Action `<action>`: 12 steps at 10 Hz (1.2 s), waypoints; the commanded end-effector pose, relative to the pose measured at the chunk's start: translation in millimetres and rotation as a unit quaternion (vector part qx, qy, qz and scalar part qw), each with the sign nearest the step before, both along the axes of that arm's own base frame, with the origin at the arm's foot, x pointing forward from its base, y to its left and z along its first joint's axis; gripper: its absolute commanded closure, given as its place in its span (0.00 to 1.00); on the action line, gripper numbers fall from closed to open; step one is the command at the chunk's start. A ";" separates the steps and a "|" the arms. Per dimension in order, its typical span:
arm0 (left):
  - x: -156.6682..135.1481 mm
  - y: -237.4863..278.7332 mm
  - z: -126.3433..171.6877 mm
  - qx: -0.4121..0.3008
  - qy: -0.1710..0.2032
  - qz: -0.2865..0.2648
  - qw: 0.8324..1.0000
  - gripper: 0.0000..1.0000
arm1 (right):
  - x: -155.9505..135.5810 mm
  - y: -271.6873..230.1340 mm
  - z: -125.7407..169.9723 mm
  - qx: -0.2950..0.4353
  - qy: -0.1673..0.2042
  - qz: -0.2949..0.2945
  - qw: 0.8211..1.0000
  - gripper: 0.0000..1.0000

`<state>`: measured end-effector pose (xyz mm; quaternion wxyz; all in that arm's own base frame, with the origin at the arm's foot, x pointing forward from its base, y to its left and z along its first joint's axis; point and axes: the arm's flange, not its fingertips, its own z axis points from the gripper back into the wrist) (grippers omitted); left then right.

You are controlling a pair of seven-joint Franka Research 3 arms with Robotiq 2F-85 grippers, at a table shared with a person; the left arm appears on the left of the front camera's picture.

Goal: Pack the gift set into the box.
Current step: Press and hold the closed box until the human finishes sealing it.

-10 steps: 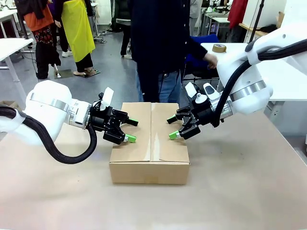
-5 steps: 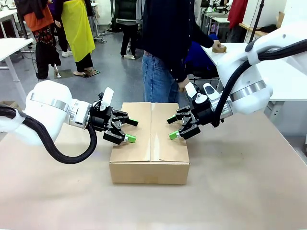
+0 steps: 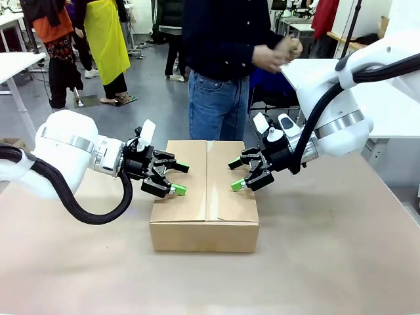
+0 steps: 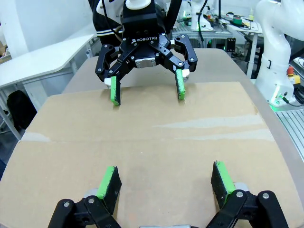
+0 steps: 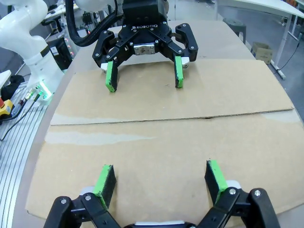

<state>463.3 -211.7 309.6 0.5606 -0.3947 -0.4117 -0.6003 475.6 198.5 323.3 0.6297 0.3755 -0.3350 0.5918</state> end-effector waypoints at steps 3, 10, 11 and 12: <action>-0.7 0.3 -1.0 0.001 -0.002 -0.001 1.000 0.00 | 0.3 -0.3 -1.5 0.002 0.006 -0.001 1.000 0.00; -0.7 0.3 -1.0 0.001 -0.002 -0.001 1.000 0.00 | 0.3 -0.3 -1.5 0.002 0.006 -0.001 1.000 0.00; -0.7 0.3 -1.0 0.001 -0.002 -0.001 1.000 0.00 | 0.3 -0.3 -1.5 0.002 0.006 -0.001 1.000 0.00; -0.7 0.3 -1.0 0.001 -0.002 -0.001 1.000 0.00 | 0.3 -0.3 -1.5 0.002 0.006 -0.001 1.000 0.00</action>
